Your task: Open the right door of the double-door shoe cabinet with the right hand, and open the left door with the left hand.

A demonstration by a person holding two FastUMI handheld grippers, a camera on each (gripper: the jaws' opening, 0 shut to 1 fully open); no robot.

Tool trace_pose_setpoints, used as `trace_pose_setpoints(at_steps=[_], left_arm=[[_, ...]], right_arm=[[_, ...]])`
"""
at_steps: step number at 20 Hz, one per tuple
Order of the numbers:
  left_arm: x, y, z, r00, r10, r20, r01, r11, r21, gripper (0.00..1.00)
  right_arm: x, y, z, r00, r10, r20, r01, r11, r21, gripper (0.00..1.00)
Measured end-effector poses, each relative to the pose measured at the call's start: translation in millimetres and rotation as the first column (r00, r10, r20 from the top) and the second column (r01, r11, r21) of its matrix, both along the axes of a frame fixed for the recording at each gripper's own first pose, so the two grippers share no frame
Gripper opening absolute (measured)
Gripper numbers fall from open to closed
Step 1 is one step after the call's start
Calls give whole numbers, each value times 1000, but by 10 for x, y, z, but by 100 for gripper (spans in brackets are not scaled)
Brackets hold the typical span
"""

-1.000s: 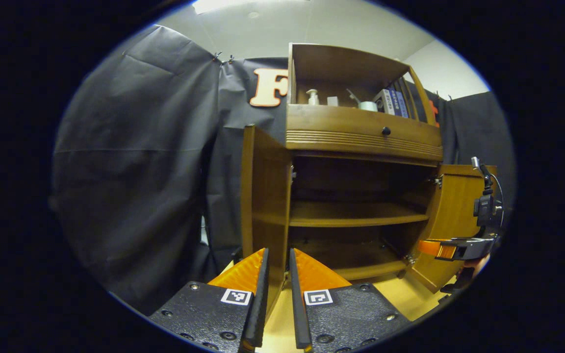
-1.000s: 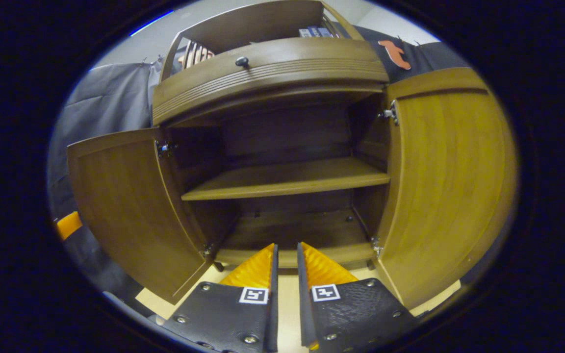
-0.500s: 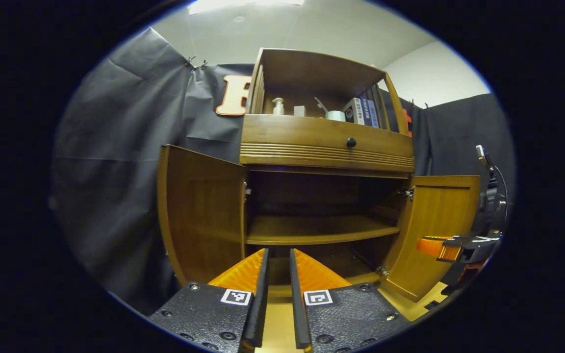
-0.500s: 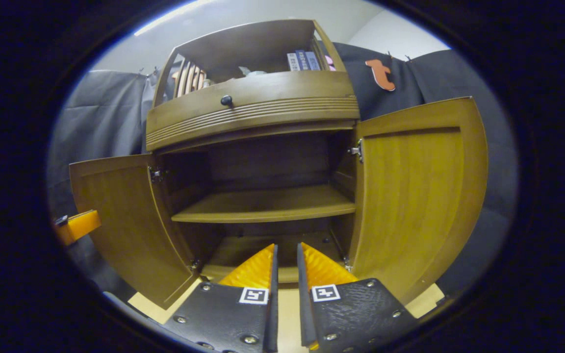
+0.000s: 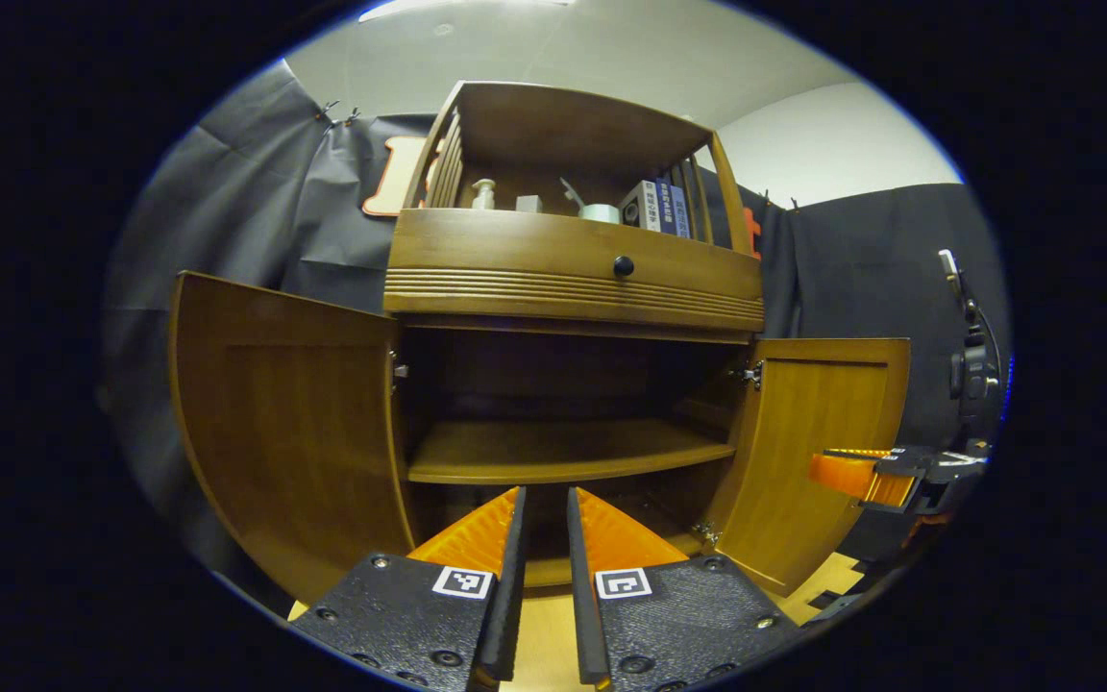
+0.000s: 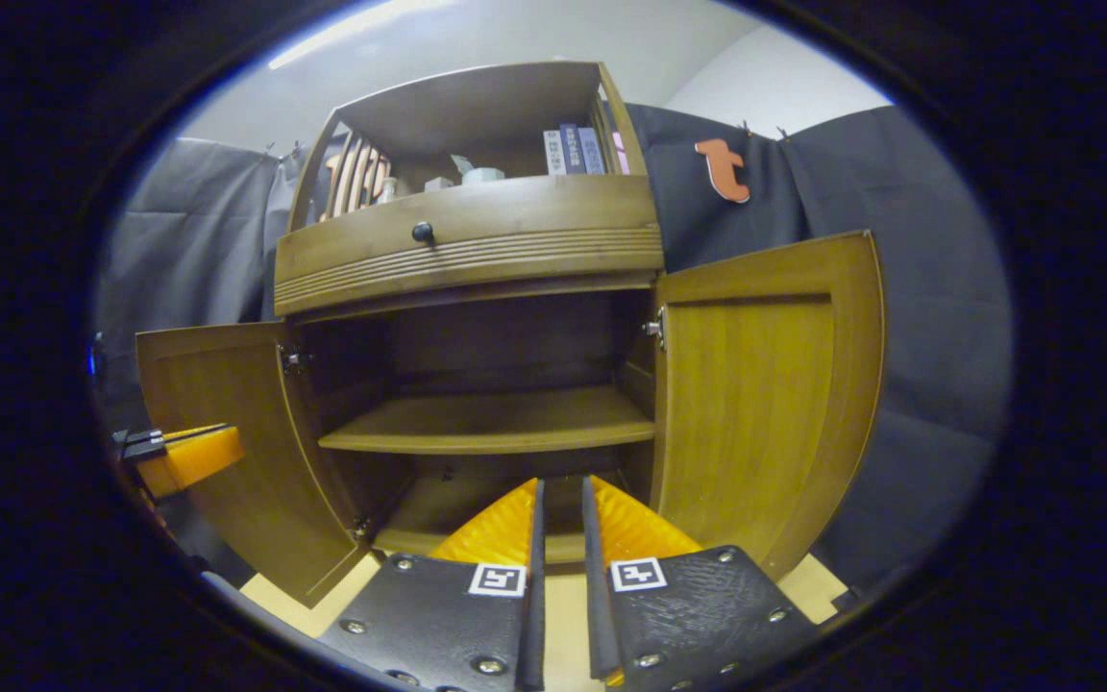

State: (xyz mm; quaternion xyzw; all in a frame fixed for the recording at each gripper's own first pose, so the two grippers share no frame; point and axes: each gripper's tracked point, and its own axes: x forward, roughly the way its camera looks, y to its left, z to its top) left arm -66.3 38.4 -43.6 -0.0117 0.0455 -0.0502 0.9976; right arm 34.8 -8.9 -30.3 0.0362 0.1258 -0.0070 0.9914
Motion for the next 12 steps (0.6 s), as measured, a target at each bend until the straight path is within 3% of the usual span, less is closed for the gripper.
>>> trace_pose_setpoints(at_steps=[1, 2, 3, 6, 7, 8, 9, 10, 11, 12], left_arm=[[50, -30, 44, 1000, -6, 9, 6, 1000, 4, 17], [101, -64, 78, 1000, -8, 19, 8, 1000, 10, 17], [148, -92, 123, 1000, -7, 27, 7, 1000, 16, 25], [257, -171, 290, 998, -16, 64, 15, 1000, 7, 17], [283, -195, 331, 997, -17, 73, 17, 1000, -1, 33], [300, -207, 365, 997, -15, 80, 16, 1000, -8, 17], [314, -206, 398, 996, -10, 87, 12, 1000, -16, 17], [327, -206, 440, 995, -7, 97, 9, 1000, -20, 17], [347, -217, 471, 994, -8, 107, 10, 1000, -24, 17], [360, -214, 482, 994, -7, 110, 10, 1000, -25, 17]], right_arm=[[22, -9, 71, 1000, 0, 18, 1, 1000, -8, 18], [39, -4, 158, 999, 1, 36, 0, 1000, -17, 18], [46, 5, 244, 998, 4, 56, -3, 1000, -25, 18], [76, 68, 510, 993, 16, 120, -11, 999, -44, 18], [89, 82, 573, 990, 18, 138, -11, 999, -52, 18], [84, 102, 633, 987, 21, 157, -13, 998, -55, 18], [87, 122, 692, 984, 22, 176, -13, 999, -53, 18], [75, 178, 749, 981, 34, 192, -26, 999, -44, 27], [81, 183, 778, 979, 30, 202, -22, 999, -42, 29], [84, 201, 807, 977, 32, 211, -24, 999, -37, 44]])
